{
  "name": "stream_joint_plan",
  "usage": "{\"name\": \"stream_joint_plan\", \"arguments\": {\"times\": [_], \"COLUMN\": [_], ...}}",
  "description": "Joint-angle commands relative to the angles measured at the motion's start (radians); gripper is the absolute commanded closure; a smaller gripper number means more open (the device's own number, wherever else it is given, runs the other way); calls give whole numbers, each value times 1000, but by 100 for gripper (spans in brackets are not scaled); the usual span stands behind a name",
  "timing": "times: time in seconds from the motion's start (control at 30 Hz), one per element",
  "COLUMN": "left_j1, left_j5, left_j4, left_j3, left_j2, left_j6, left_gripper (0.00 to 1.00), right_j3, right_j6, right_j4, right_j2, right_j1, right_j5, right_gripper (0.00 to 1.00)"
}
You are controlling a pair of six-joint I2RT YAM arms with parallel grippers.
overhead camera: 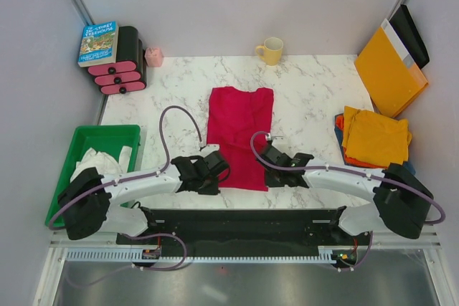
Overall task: Fold and stack the t-shirts
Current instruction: Fold the folded rectangular tshirt in 1/3 of the way
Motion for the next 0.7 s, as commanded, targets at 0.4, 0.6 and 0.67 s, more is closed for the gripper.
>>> {"name": "stream_joint_plan", "arguments": {"times": [0.4,0.6,0.67], "left_j1": [-104,-104,-104], "left_j5": [-320,-304,-304], "left_j4": [-47,-36,-33], "left_j3": [126,124,114], "left_j2": [-113,-123,-137], "left_j6": [5,-12,-12], "left_gripper": [55,55,55], "right_j3": [229,329,358], "right_j6": [-133,-146,-151], "right_j4": [9,36,42], "right_j2": [158,305,340], "right_j1": [33,7,-3], "right_j5": [176,201,216], "right_gripper": [100,100,100]}}
